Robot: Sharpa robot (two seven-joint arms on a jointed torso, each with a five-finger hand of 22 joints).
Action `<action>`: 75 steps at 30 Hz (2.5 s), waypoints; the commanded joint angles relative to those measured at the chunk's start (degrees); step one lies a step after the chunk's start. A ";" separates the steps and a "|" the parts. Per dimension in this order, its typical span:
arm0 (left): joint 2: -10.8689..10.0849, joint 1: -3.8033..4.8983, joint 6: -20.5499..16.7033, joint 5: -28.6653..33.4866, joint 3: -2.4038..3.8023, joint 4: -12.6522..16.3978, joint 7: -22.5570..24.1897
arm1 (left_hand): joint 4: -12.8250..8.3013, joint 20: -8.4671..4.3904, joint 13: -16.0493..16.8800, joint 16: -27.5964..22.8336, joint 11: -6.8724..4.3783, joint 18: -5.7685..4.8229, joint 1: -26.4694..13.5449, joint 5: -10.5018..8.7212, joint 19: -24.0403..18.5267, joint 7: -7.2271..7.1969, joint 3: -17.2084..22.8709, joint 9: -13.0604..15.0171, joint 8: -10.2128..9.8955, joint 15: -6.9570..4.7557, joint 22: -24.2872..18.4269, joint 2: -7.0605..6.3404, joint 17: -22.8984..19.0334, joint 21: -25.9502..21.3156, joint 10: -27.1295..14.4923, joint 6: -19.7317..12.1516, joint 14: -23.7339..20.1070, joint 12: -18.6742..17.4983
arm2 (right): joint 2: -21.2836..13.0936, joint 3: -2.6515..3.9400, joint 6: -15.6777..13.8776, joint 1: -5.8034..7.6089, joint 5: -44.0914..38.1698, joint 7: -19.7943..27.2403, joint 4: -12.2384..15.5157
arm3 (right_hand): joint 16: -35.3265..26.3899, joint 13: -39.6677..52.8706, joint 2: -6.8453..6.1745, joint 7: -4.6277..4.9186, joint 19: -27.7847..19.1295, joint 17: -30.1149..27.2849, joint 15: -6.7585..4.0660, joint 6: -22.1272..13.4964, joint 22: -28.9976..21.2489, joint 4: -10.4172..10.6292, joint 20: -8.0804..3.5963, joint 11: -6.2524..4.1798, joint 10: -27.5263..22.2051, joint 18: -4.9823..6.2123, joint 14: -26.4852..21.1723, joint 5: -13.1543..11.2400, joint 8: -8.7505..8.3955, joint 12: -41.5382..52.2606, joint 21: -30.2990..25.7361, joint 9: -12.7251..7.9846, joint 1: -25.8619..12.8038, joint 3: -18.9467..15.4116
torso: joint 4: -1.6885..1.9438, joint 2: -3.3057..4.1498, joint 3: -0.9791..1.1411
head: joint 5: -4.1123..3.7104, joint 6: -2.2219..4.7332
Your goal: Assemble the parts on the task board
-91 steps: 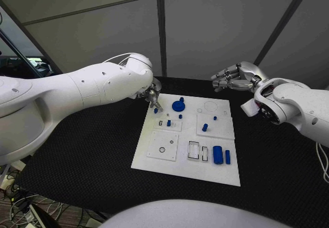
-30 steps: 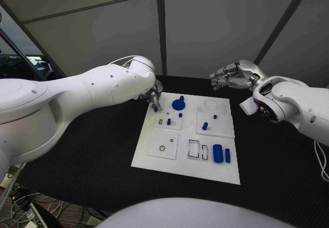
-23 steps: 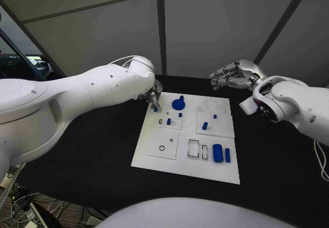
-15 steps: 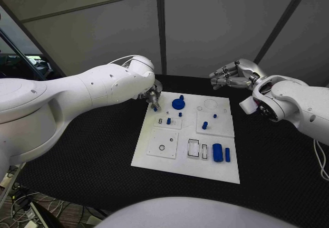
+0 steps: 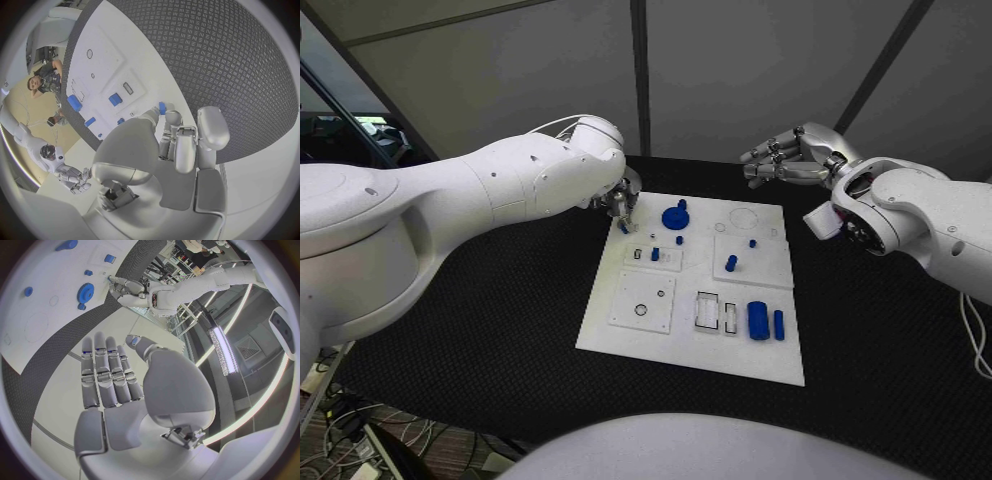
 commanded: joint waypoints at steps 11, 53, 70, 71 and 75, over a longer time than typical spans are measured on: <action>-1.22 0.08 1.18 8.38 0.00 0.66 1.05 | -5.14 -0.21 0.19 -0.14 -0.37 -6.35 -2.20 0.04 -0.36 -0.11 15.69 3.54 1.68 -0.27 8.89 -1.38 12.19 0.09 0.86 -0.66 4.36 -1.01 | -0.09 0.03 0.70 0.12 0.04 0.31 -0.08 | -0.02 -0.06 0.21 -0.07 0.41 -0.07 -0.35 0.03 -0.08 0.02 -0.13 -0.13 -0.08 0.12 0.15 0.19 0.25 0.34 -0.34 0.01 0.17 0.31 | 0.08 -0.04 0.02 | -0.04 -0.21; -17.64 -0.93 -31.72 25.60 -2.90 30.83 -21.76 | -8.58 -0.59 -1.82 -0.23 -0.62 -6.62 -10.44 -0.14 0.72 -0.09 26.35 7.29 5.31 -0.62 9.23 -3.62 12.07 2.03 2.06 -0.96 4.53 -1.78 | -1.17 0.01 0.62 0.12 -1.01 0.01 -0.21 | -0.02 -0.08 0.19 -0.07 0.43 -0.08 -0.36 0.03 -0.09 0.04 -0.12 -0.14 -0.08 0.12 0.16 0.19 0.28 0.38 -0.37 0.01 0.12 0.29 | 0.90 -0.53 0.41 | -0.99 -1.14; -15.81 -2.05 -27.80 20.29 -3.48 30.89 -20.93 | -9.60 -0.63 -1.47 -0.02 -0.74 -6.67 -10.74 -0.15 0.84 -0.22 27.40 7.54 5.63 -0.71 9.30 -4.59 12.39 2.33 2.58 -0.95 4.71 -1.54 | -1.06 0.00 0.64 0.11 -1.03 0.12 -0.22 | -0.02 -0.08 0.19 -0.07 0.43 -0.08 -0.36 0.03 -0.09 0.04 -0.12 -0.14 -0.08 0.12 0.16 0.19 0.28 0.38 -0.37 0.01 0.12 0.29 | 0.89 -0.54 0.44 | -1.40 -1.58; -15.61 -2.07 -27.32 20.00 -3.48 30.73 -20.88 | -9.64 -0.63 -1.48 -0.02 -0.74 -6.67 -10.73 -0.15 0.85 -0.22 27.46 7.55 5.64 -0.72 9.30 -4.60 12.39 2.35 2.58 -0.95 4.71 -1.54 | -1.05 0.00 0.64 0.11 -1.03 0.13 -0.22 | -0.02 -0.08 0.19 -0.07 0.43 -0.08 -0.36 0.03 -0.09 0.04 -0.12 -0.14 -0.08 0.12 0.16 0.19 0.28 0.38 -0.37 0.01 0.12 0.29 | 0.89 -0.54 0.44 | -1.40 -1.58; -15.06 -2.22 -26.10 18.15 -3.49 30.22 -20.69 | -9.69 -0.64 -1.50 -0.02 -0.75 -6.68 -10.73 -0.14 0.86 -0.23 27.53 7.55 5.65 -0.72 9.31 -4.61 12.39 2.37 2.59 -0.95 4.71 -1.55 | -1.02 0.00 0.65 0.11 -1.03 0.15 -0.21 | -0.02 -0.08 0.19 -0.07 0.43 -0.08 -0.36 0.03 -0.09 0.04 -0.12 -0.14 -0.08 0.12 0.16 0.19 0.28 0.38 -0.37 0.01 0.12 0.29 | 0.85 -0.50 0.43 | -1.42 -1.59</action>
